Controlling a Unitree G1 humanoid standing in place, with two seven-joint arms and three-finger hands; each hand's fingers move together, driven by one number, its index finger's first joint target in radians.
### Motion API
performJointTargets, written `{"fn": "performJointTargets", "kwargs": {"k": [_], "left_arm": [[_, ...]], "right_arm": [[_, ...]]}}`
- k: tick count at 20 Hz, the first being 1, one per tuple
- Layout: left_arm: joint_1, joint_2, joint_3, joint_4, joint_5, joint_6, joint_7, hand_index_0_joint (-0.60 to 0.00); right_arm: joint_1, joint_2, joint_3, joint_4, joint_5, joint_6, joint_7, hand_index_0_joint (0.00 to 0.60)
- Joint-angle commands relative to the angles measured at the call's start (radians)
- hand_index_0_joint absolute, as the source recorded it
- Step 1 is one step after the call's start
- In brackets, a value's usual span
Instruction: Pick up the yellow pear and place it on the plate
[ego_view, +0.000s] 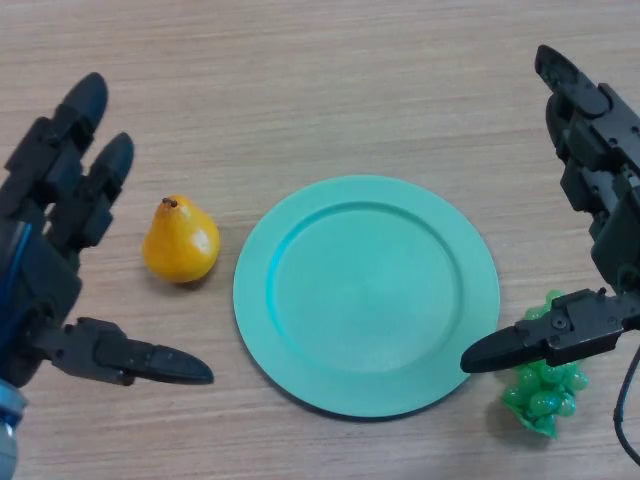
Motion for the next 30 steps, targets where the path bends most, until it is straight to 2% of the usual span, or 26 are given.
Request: {"fn": "performJointTargets", "kwargs": {"k": [1,6,8,10,11,13,18,22,24,26,29,30], "left_arm": [[-0.036,0.044,0.041,-0.056,0.026,-0.11,0.03,0.0],[-0.035,0.042,0.02,-0.063,0.07,-0.109,0.011,0.0],[-0.035,0.037,0.036,-0.063,0.038,-0.102,0.011,0.0],[-0.052,0.05,0.064,-0.055,-0.001,-0.085,0.024,0.0],[-0.077,0.065,0.082,-0.049,-0.039,-0.054,0.046,0.0],[-0.137,0.097,0.079,0.005,-0.032,-0.077,0.086,0.0],[-0.27,0.14,0.023,0.283,0.072,-0.255,0.175,0.0],[-0.349,0.159,-0.002,0.518,0.106,-0.379,0.243,0.0],[-0.38,0.162,-0.026,0.649,0.126,-0.437,0.258,0.0],[-0.396,0.147,-0.058,0.739,0.155,-0.474,0.27,0.0],[-0.4,0.128,-0.087,0.815,0.176,-0.468,0.237,0.0],[-0.413,0.123,-0.091,0.854,0.176,-0.481,0.237,0.0]], "right_arm": [[-0.008,-0.012,-0.03,-0.055,0.016,-0.153,-0.006,0.0],[0.011,-0.017,-0.049,-0.1,0.043,-0.124,0.002,0.0],[0.014,-0.017,-0.041,-0.108,0.03,-0.116,0.011,0.0],[0.018,-0.014,-0.039,-0.11,0.022,-0.126,0.014,0.0],[0.022,-0.014,-0.051,-0.126,0.035,-0.114,0.015,0.0],[0.019,-0.018,-0.064,-0.15,0.047,-0.09,0.009,0.0],[0.038,-0.016,-0.08,-0.127,0.038,-0.134,0.016,0.0],[0.043,-0.013,-0.105,-0.116,0.071,-0.136,0.001,0.0],[0.037,-0.017,-0.104,-0.109,0.074,-0.129,-0.011,0.0],[0.036,-0.018,-0.106,-0.107,0.084,-0.124,-0.012,0.0],[0.072,-0.008,-0.099,-0.095,0.069,-0.177,-0.005,0.0],[0.07,-0.01,-0.109,-0.106,0.082,-0.153,-0.006,0.0]]}}
